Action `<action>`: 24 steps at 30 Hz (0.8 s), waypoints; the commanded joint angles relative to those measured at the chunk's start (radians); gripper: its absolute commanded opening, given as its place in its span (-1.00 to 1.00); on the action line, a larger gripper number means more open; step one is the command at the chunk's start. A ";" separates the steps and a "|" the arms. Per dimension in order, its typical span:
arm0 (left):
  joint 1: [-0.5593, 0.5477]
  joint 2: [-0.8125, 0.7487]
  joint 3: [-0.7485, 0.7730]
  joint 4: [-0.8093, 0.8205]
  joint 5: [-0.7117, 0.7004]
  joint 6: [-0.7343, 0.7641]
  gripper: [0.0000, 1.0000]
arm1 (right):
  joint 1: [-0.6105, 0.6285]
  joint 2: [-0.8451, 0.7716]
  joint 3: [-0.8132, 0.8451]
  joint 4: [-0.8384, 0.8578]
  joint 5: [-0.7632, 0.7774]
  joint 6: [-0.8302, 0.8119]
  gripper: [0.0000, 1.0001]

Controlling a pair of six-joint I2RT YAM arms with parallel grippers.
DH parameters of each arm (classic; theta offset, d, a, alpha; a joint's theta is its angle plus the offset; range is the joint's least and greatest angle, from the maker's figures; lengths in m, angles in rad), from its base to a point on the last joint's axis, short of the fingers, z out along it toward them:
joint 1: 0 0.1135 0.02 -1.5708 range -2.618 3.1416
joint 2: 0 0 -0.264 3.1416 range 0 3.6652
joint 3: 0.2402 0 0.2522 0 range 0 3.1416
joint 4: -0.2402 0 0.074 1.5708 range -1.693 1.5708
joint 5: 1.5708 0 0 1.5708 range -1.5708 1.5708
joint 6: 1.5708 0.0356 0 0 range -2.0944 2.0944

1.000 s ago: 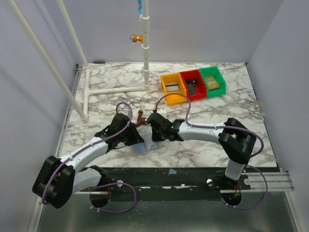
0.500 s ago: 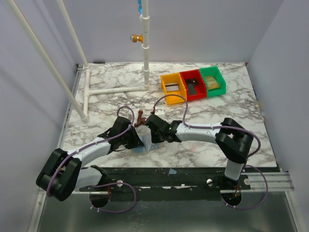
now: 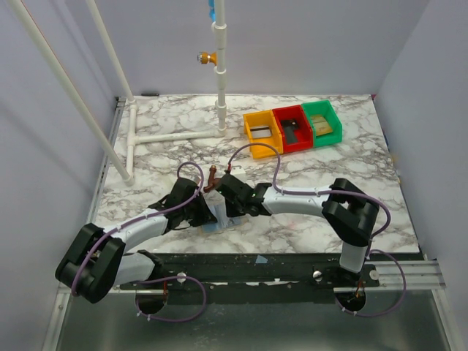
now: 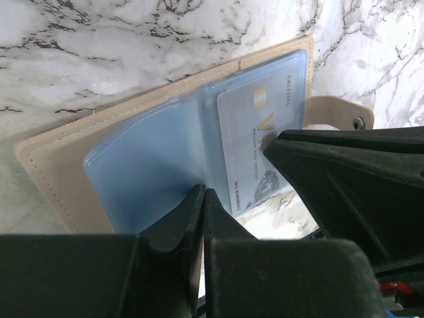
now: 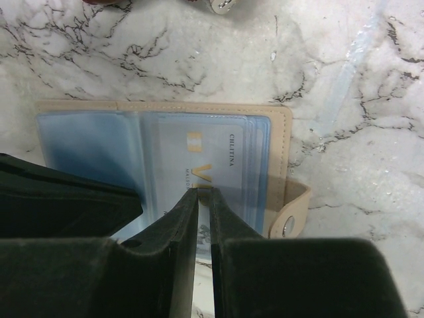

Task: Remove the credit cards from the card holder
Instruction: Remove the credit card from the card holder.

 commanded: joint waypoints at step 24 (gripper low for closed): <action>-0.004 0.009 -0.026 0.000 -0.037 0.006 -0.94 | 0.026 -0.013 0.028 -0.122 0.163 0.011 -0.50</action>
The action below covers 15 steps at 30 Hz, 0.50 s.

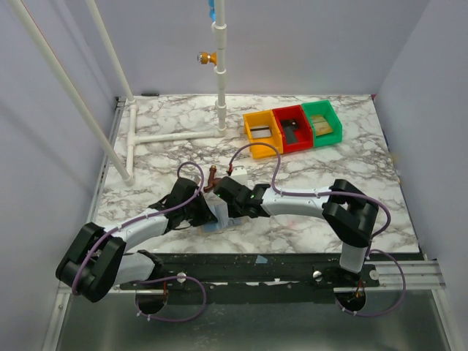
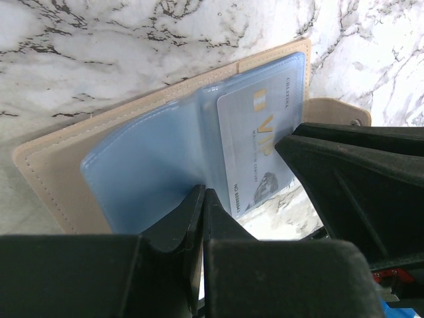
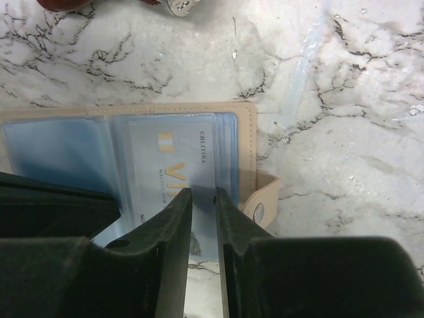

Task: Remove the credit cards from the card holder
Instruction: Remove the credit card from the card holder.

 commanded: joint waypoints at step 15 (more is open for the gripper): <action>-0.004 0.003 -0.021 -0.020 -0.037 0.012 -0.95 | 0.006 0.015 0.008 -0.023 -0.038 -0.002 -0.55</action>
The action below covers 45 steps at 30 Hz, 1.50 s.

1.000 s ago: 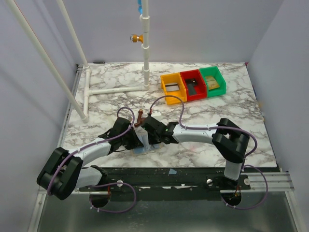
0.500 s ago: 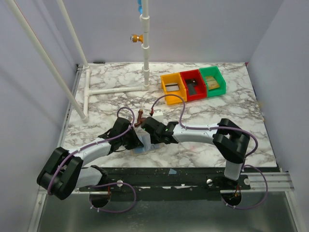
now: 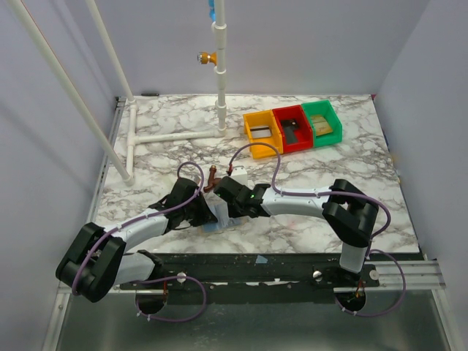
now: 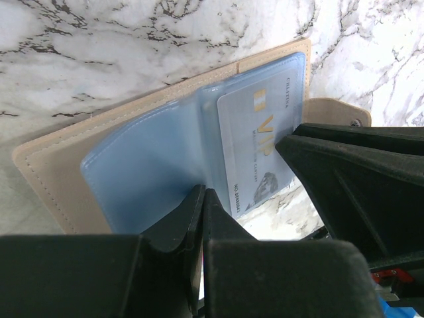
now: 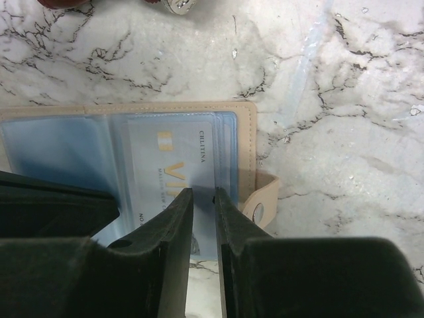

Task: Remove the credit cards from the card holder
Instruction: Remove the credit card from the card holder.

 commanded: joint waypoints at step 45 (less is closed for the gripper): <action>0.067 -0.047 -0.127 0.190 0.135 -0.051 -0.60 | 0.020 0.065 -0.008 0.009 -0.081 0.031 -0.57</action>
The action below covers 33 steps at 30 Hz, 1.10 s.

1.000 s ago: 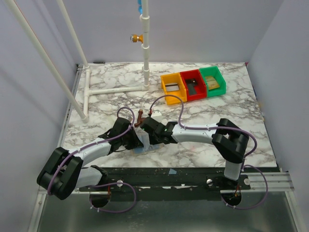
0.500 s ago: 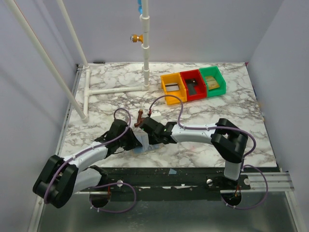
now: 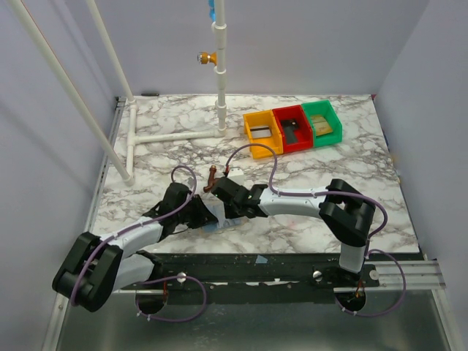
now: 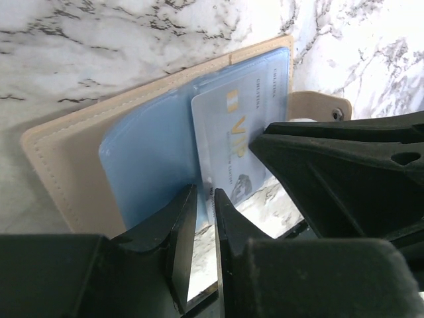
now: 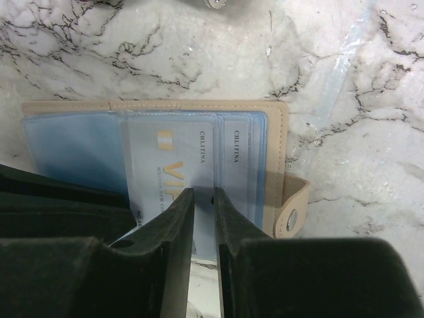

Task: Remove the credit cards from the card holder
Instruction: Remove the credit card from the card holder.

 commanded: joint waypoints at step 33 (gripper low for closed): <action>0.018 -0.068 -0.059 0.143 0.089 -0.079 -1.00 | 0.005 0.030 -0.047 -0.022 0.000 0.027 -0.63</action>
